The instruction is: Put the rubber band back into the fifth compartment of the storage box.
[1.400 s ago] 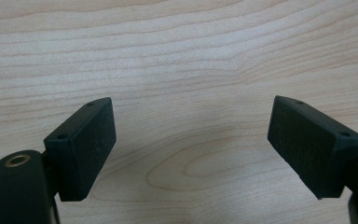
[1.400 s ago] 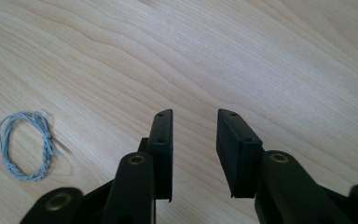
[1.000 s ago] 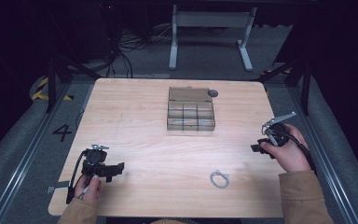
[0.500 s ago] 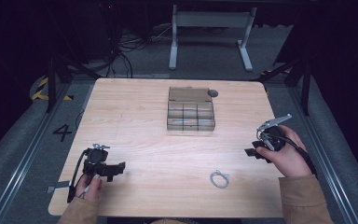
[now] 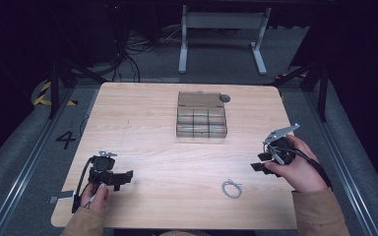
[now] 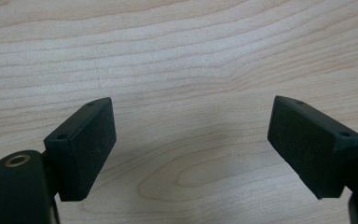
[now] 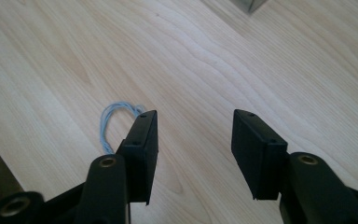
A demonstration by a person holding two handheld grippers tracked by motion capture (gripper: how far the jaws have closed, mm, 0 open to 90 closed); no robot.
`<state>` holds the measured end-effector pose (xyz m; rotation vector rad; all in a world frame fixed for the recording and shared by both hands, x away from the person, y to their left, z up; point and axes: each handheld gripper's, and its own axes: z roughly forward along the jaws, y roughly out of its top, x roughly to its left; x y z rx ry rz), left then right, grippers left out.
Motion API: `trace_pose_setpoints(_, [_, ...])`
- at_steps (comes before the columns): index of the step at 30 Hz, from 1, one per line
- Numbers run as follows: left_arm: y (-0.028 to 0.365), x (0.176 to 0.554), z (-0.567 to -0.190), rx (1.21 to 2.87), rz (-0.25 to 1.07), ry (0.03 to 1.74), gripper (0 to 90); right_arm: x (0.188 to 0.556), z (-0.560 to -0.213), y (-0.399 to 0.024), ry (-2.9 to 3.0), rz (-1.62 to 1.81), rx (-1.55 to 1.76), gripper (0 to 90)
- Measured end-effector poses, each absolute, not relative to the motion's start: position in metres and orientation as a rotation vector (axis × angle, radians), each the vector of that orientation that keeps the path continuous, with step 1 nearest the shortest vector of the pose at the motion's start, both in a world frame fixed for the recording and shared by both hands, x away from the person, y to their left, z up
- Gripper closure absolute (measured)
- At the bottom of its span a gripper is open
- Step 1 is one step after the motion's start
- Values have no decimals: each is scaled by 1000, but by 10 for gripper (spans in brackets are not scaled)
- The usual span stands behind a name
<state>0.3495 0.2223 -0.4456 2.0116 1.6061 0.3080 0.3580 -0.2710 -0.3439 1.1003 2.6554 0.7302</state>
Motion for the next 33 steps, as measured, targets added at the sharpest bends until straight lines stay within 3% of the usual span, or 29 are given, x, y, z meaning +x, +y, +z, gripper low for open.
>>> trace_pose_setpoints(21, [223,349,-445,2014,305,1606,160,352,-356,-237,2816,687,938,511])
trace_pose_setpoints(29, [222,350,-445,2013,305,1607,160,357,-368,-227,2874,643,930,549])
trace_pose_setpoints(33, [222,350,-445,2014,304,1606,160,359,-375,-221,2871,628,934,622])
